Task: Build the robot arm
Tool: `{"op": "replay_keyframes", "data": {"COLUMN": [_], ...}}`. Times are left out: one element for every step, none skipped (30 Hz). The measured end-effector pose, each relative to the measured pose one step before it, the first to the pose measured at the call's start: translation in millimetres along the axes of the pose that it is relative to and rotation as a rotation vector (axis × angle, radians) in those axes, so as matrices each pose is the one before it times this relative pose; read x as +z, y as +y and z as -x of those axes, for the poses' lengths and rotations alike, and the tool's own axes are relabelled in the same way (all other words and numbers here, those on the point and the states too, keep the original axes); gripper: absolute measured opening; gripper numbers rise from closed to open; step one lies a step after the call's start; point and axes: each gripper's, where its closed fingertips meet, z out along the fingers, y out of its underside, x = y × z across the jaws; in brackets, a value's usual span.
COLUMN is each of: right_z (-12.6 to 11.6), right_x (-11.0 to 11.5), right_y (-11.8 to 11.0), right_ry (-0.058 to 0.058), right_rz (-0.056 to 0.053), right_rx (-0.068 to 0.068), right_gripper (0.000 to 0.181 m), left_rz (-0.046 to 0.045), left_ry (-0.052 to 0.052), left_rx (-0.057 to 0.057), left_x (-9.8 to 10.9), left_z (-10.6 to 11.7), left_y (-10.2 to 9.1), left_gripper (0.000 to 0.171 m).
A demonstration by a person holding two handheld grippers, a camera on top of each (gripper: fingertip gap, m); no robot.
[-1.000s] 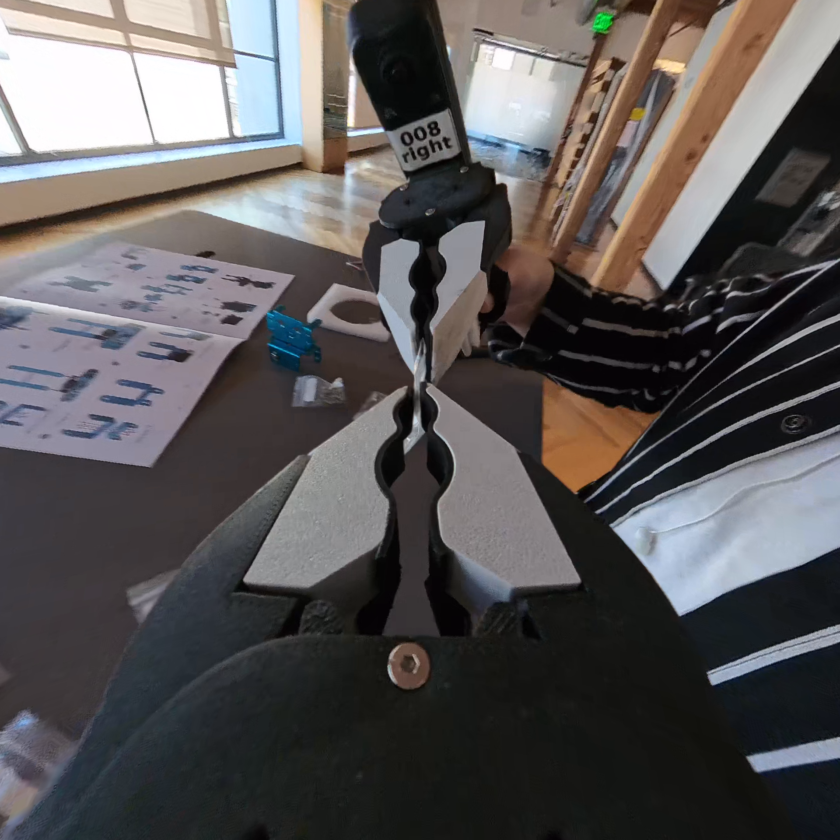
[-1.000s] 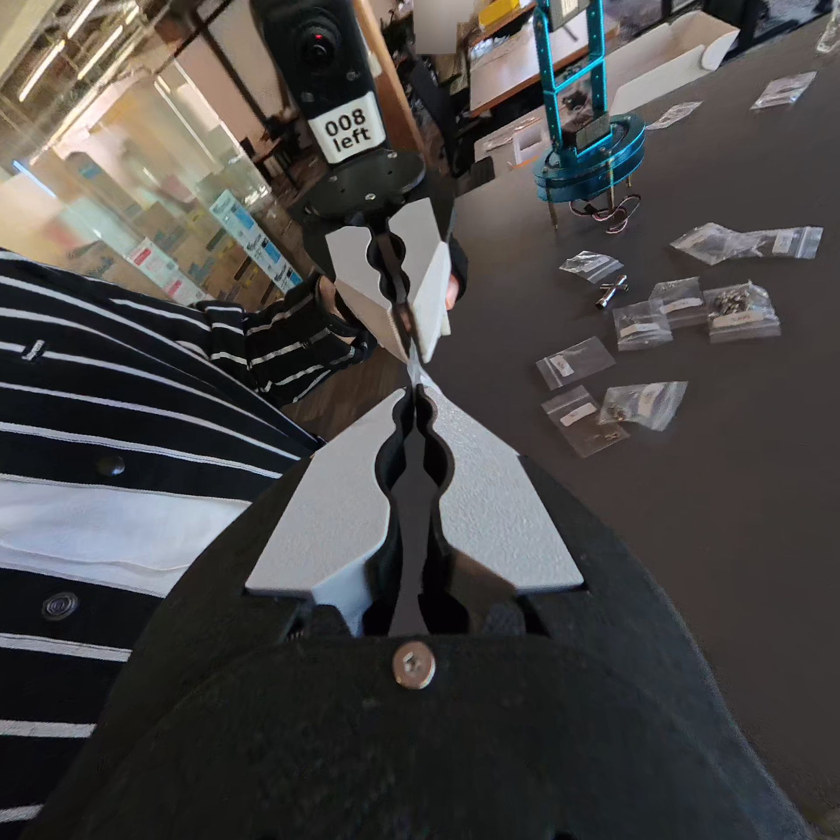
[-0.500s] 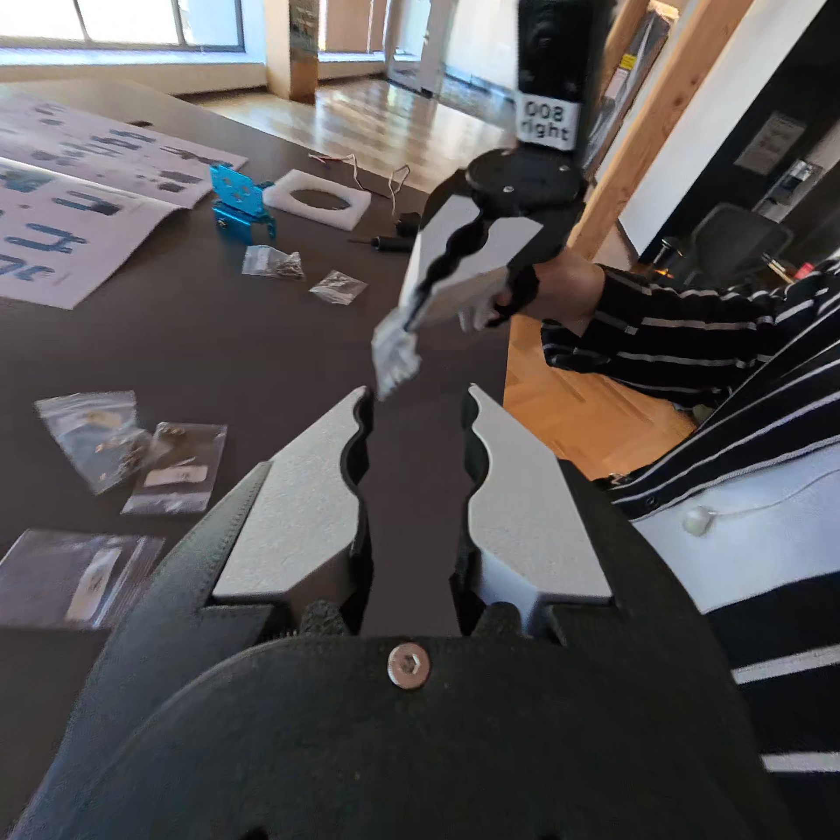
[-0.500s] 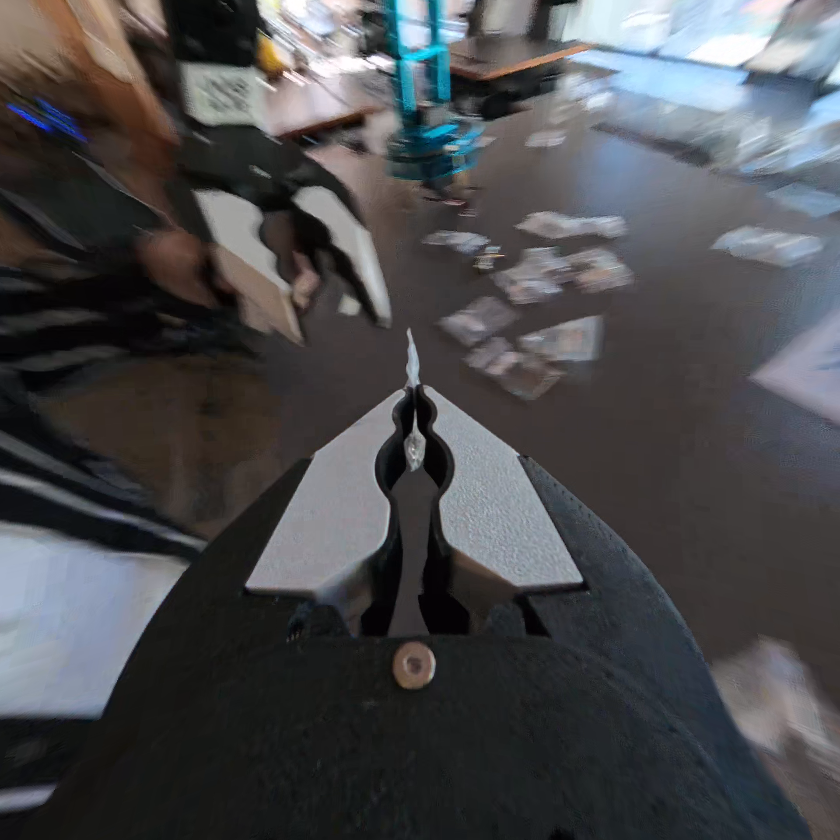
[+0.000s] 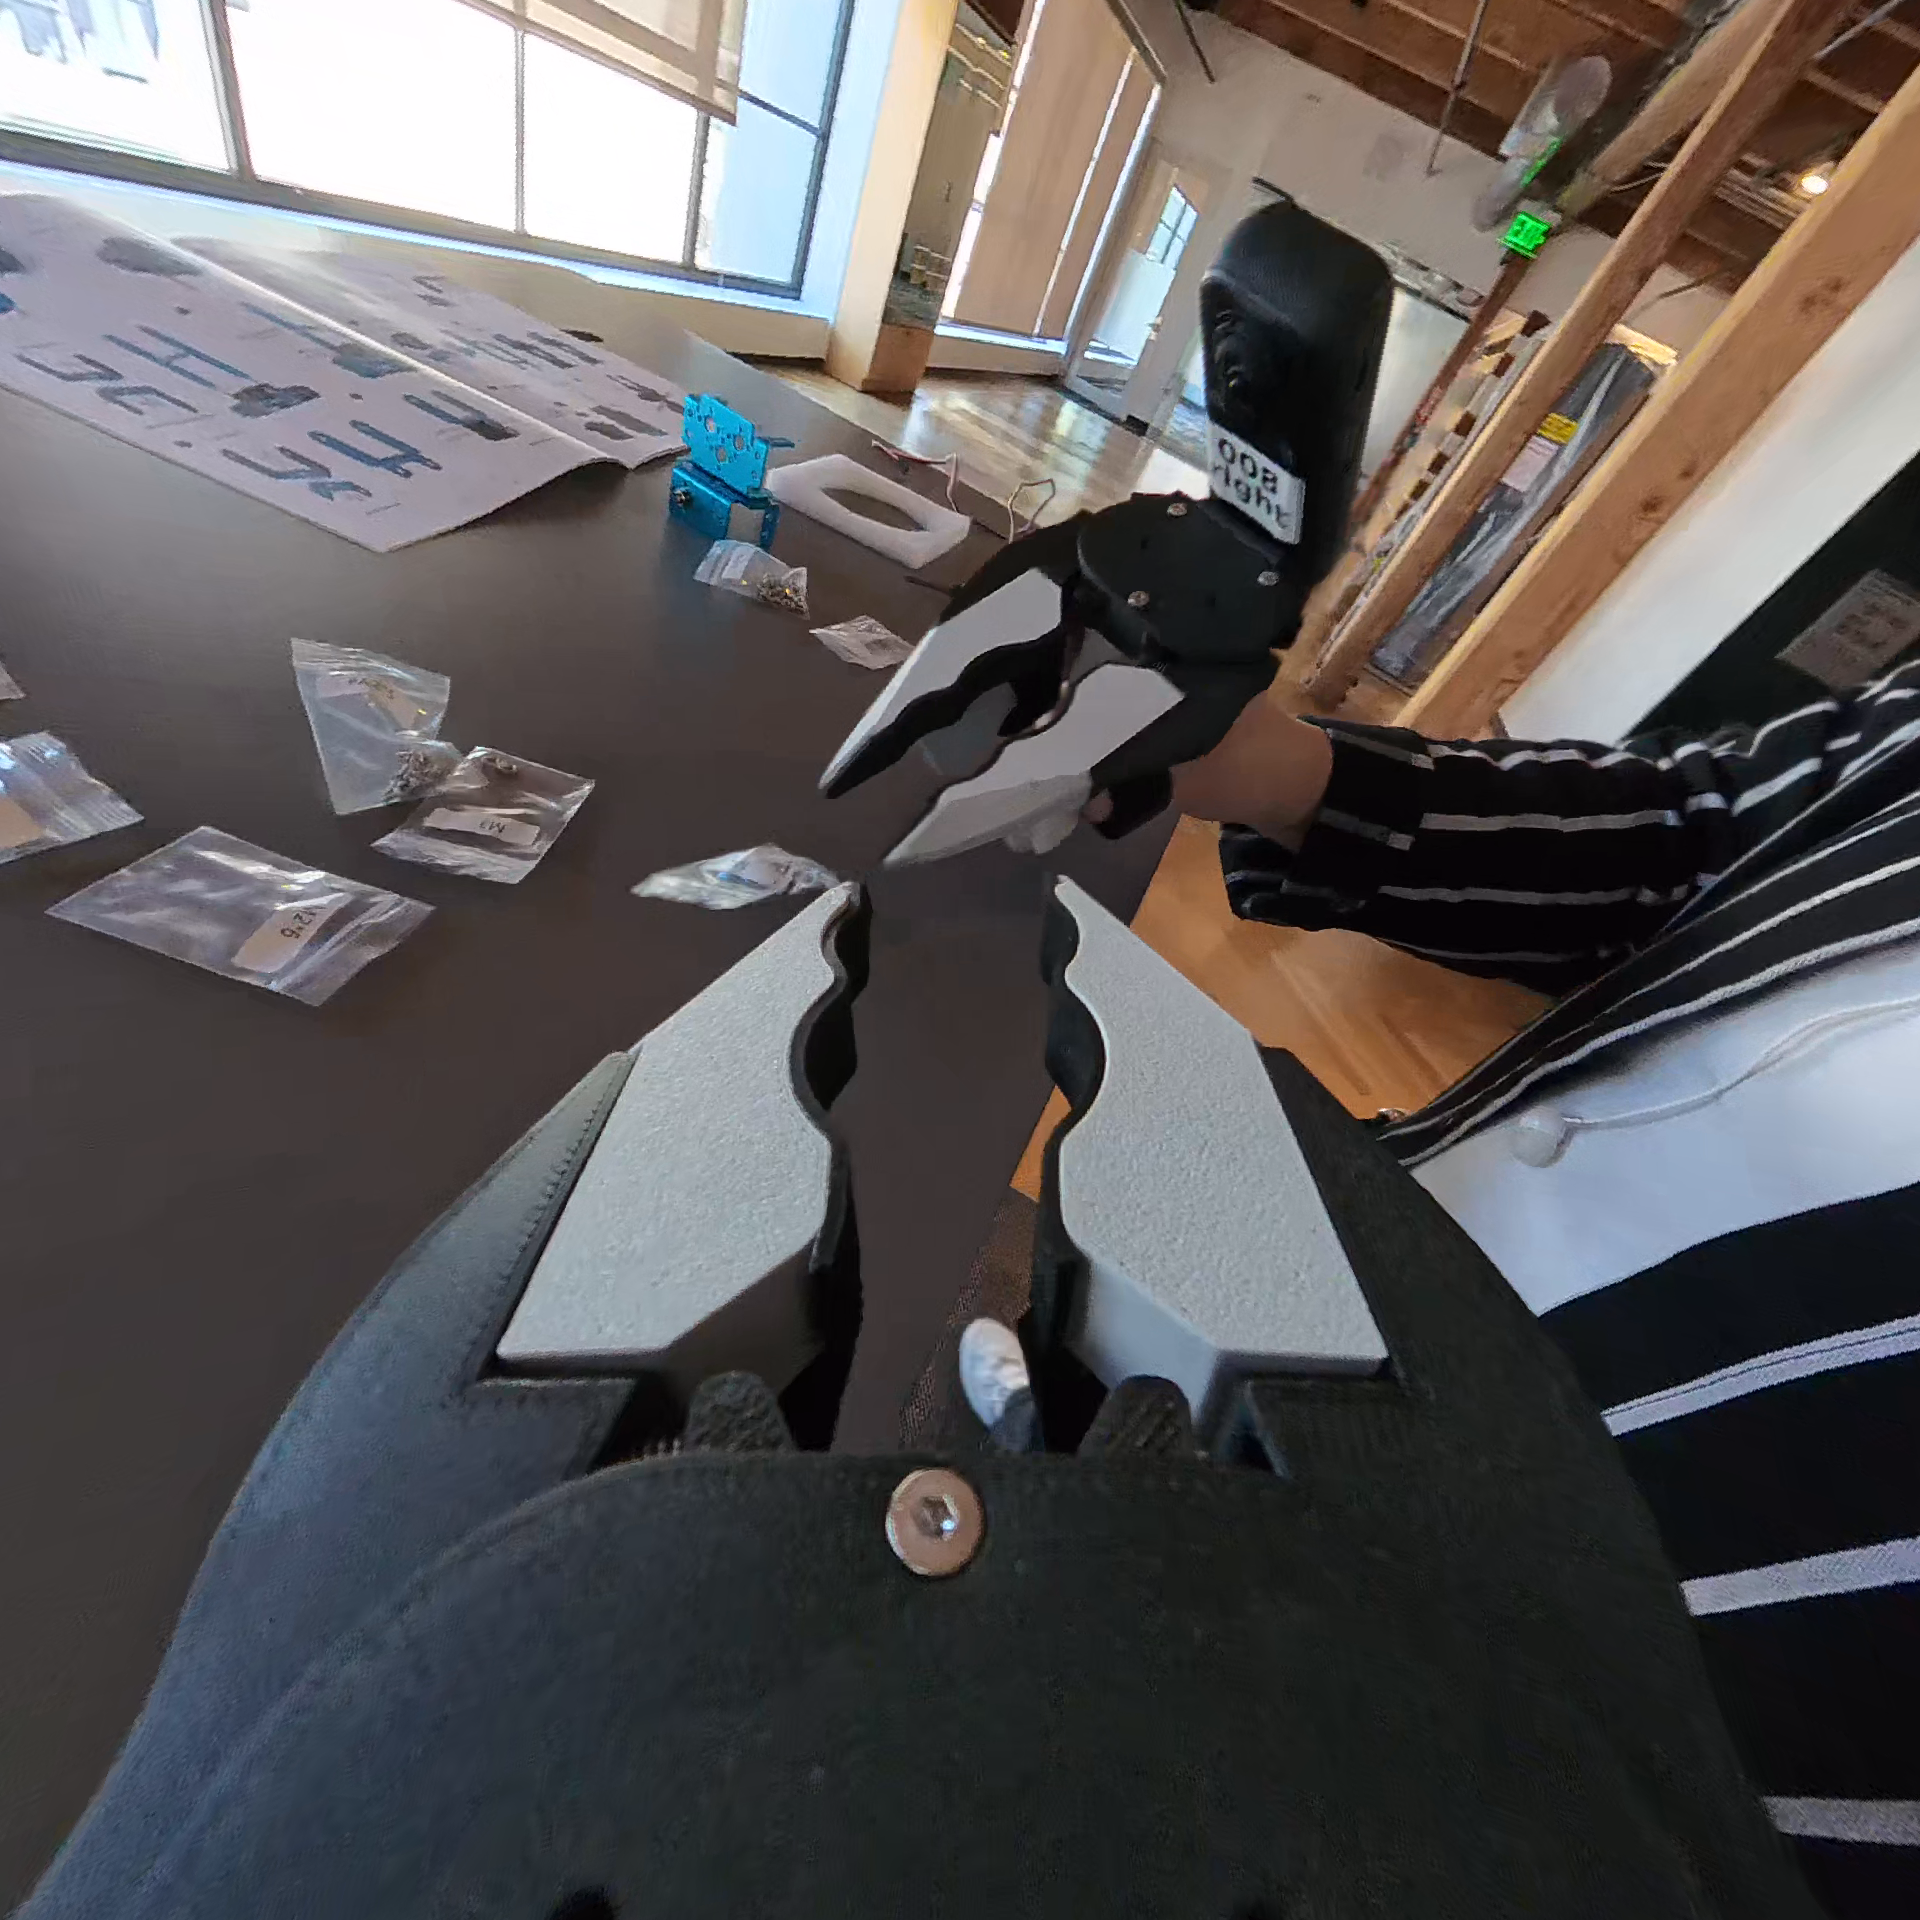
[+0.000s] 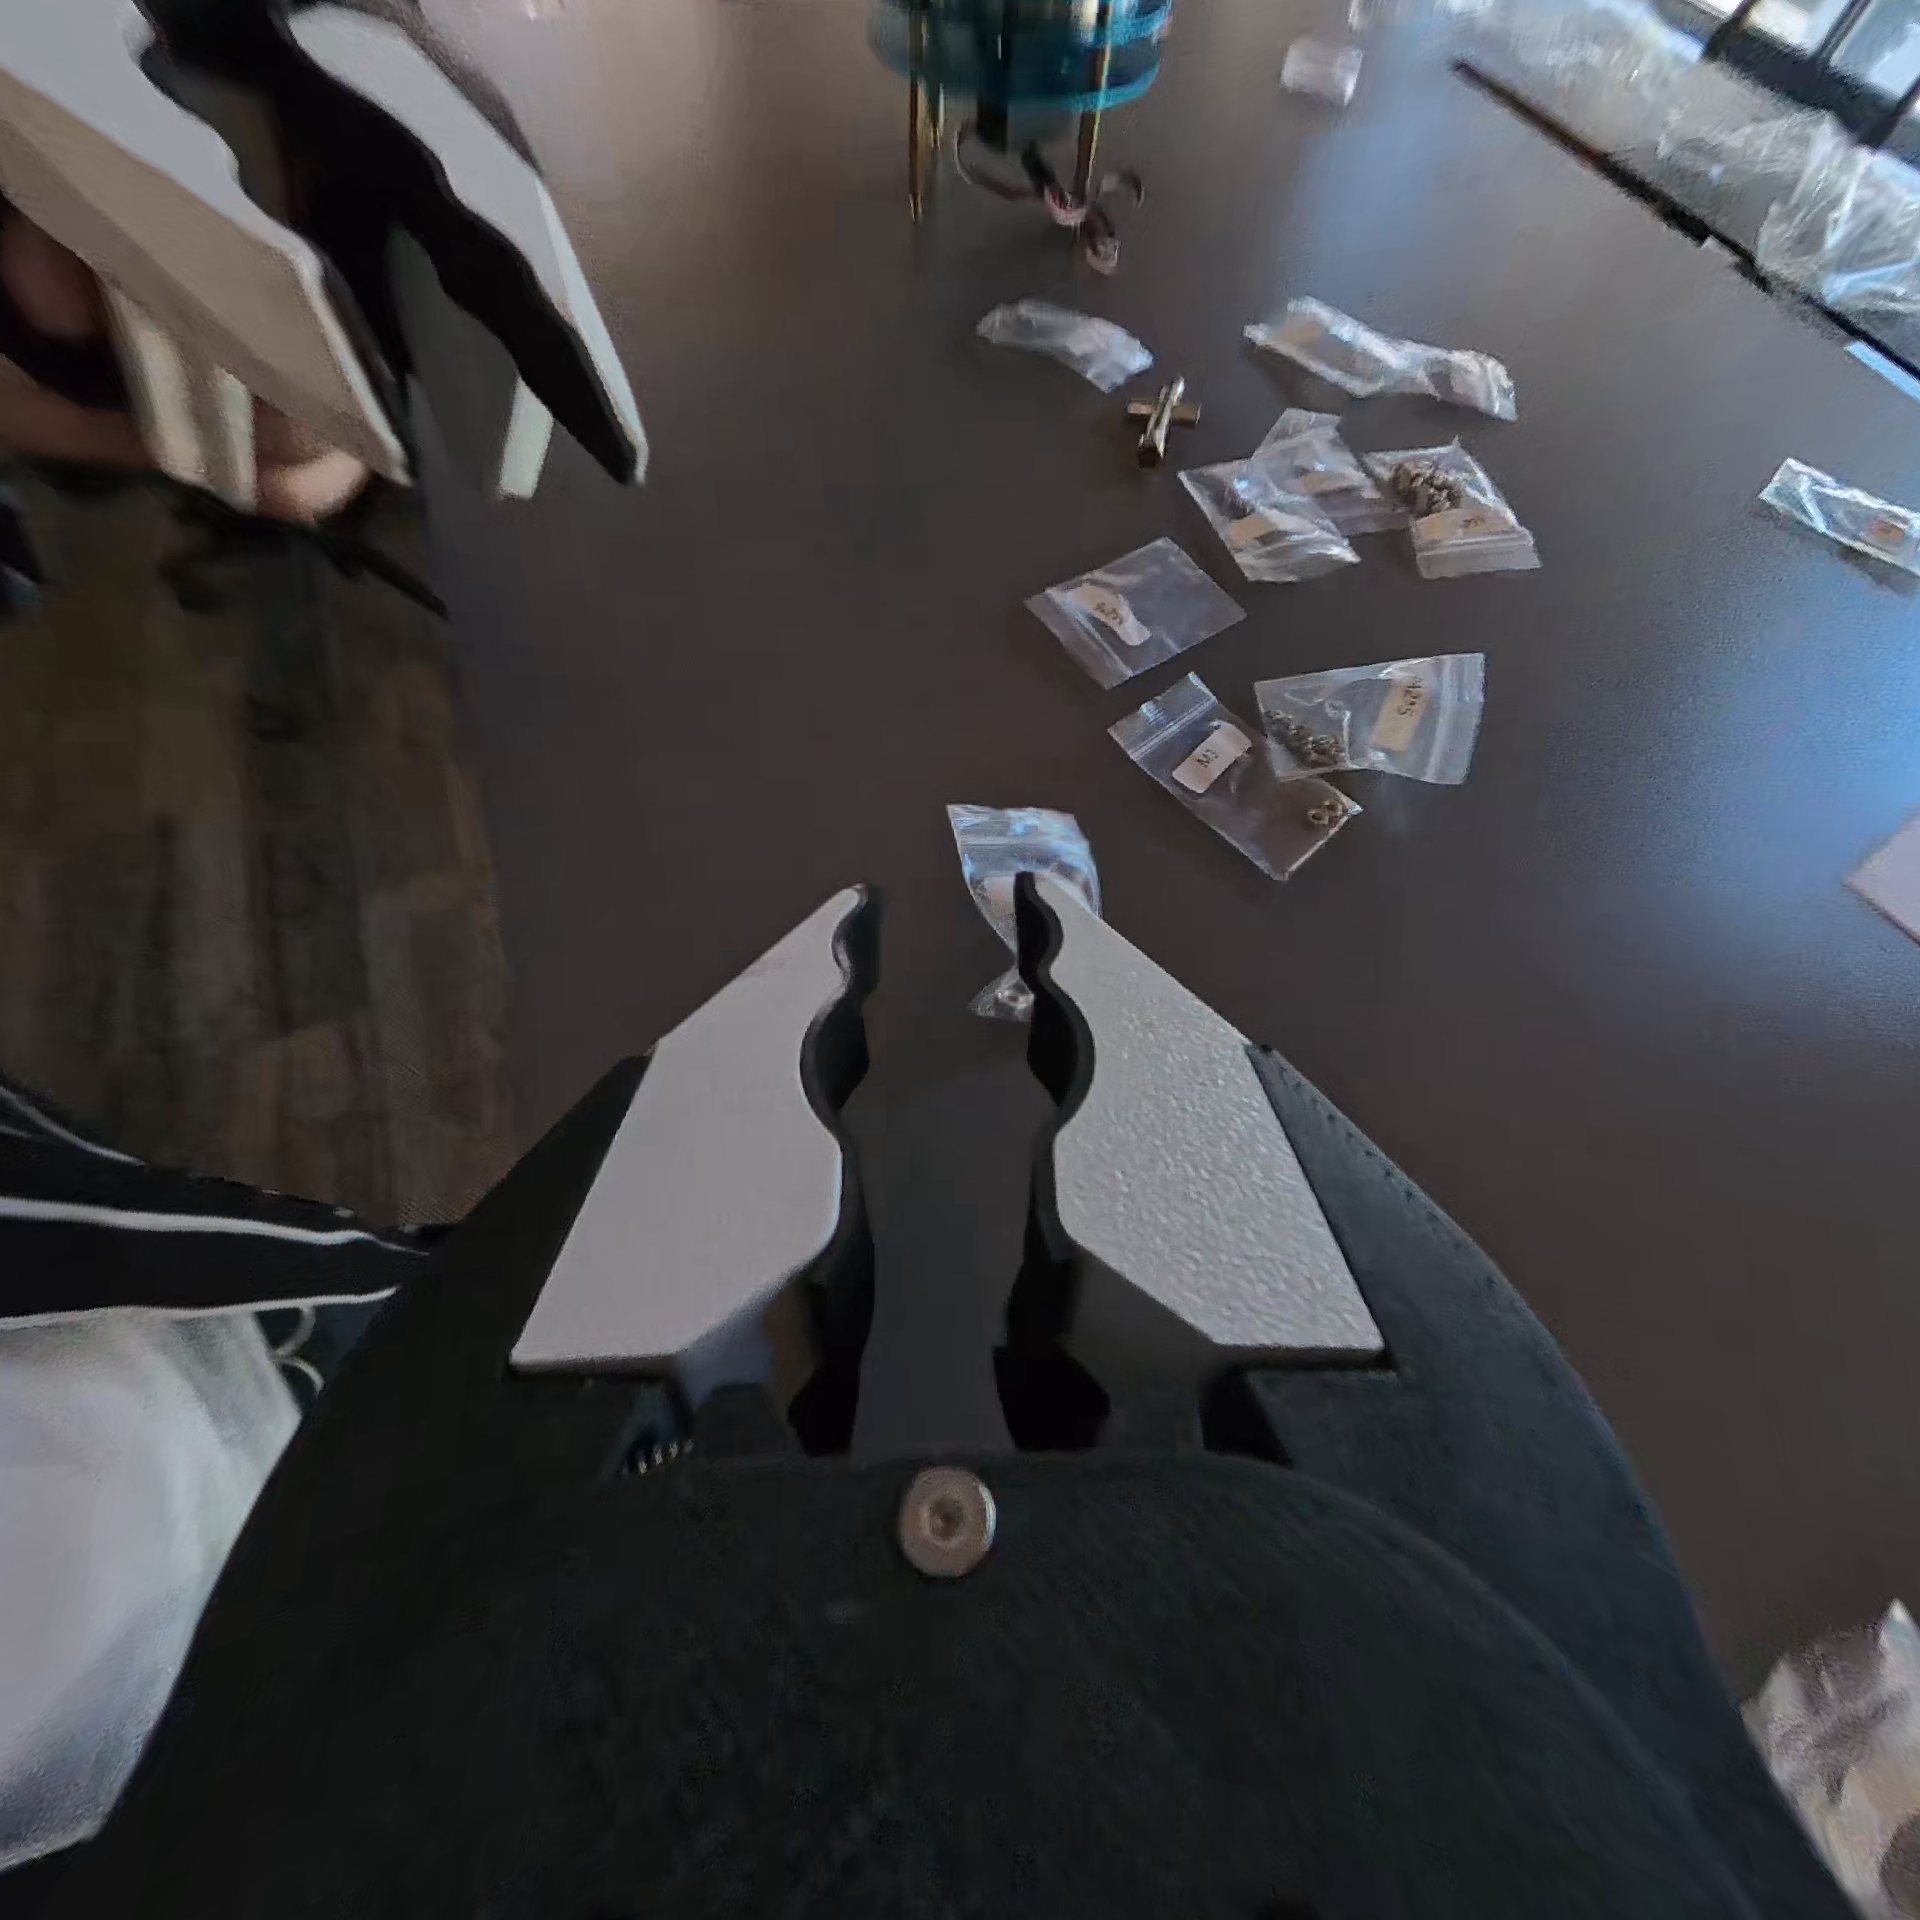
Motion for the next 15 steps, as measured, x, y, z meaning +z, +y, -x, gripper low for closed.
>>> {"op": "replay_keyframes", "data": {"right_z": [0.05, -1.56, -3.03, -4.33, -6.02, -8.33, -11.19, -14.49, -17.54, -20.12, -21.85, -22.89, -22.55, -21.08, -19.80], "right_x": [-14.37, -17.53, -20.63, -23.93, -26.70, -29.79, -32.41, -34.39, -34.88, -34.23, -32.29, -29.17, -25.89, -22.24, -18.31], "right_y": [-1.56, -0.04, 0.81, 1.81, 2.89, 3.78, 4.00, 4.66, 5.63, 6.74, 7.31, 7.58, 7.01, 4.46, 1.15], "right_ry": [-0.0157, -0.0078, -0.0009, 0.0043, 0.0096, 0.0202, 0.0345, 0.0476, 0.0543, 0.0550, 0.0495, 0.0396, 0.0267, 0.0121, 0.0031], "right_rz": [-0.0407, -0.0384, -0.0391, -0.0384, -0.0343, -0.0289, -0.0277, -0.0228, -0.0150, -0.0064, -0.0010, 0.0017, 0.0008, -0.0110, -0.0204], "right_rx": [0.0258, 0.0297, 0.0317, 0.0337, 0.0333, 0.0294, 0.0205, 0.0113, 0.0032, -0.0008, 0.0016, 0.0117, 0.0262, 0.0324, 0.0327], "right_gripper": [0.028, 0.029, 0.031, 0.032, 0.033, 0.032, 0.032, 0.032, 0.032, 0.031, 0.031, 0.031, 0.031, 0.031, 0.031], "left_rz": [-0.00635, -0.00060, 0.00423, 0.00467, 0.00053, -0.00525, -0.00998, -0.01162, -0.01395, -0.01743, -0.02176, -0.02517, -0.02589, -0.02659, -0.02325], "left_ry": [-0.0143, -0.0176, -0.0203, -0.0222, -0.0172, -0.0036, 0.0054, 0.0064, 0.0039, 0.0004, -0.0045, -0.0097, -0.0065, 0.0149, 0.0265], "left_rx": [0.0004, 0.0006, 0.0035, 0.0057, 0.0057, 0.0058, 0.0060, 0.0075, 0.0105, 0.0122, 0.0105, -0.0004, -0.0215, -0.0322, -0.0251], "left_x": [2.19, 3.98, 5.88, 7.99, 10.37, 12.74, 15.54, 17.96, 20.37, 21.98, 23.31, 23.92, 24.06, 23.57, 22.55], "left_z": [-3.28, -3.02, -2.88, -3.28, -4.87, -7.87, -9.93, -10.48, -10.31, -9.82, -8.99, -7.63, -7.67, -10.23, -10.80], "left_y": [-0.03, 1.54, 2.56, 2.82, 1.62, -0.10, -1.88, -3.12, -4.09, -4.78, -5.17, -4.69, -3.70, -2.35, 0.02], "left_gripper": [0.032, 0.032, 0.033, 0.033, 0.033, 0.033, 0.032, 0.032, 0.031, 0.031, 0.031, 0.031, 0.031, 0.031, 0.031]}}
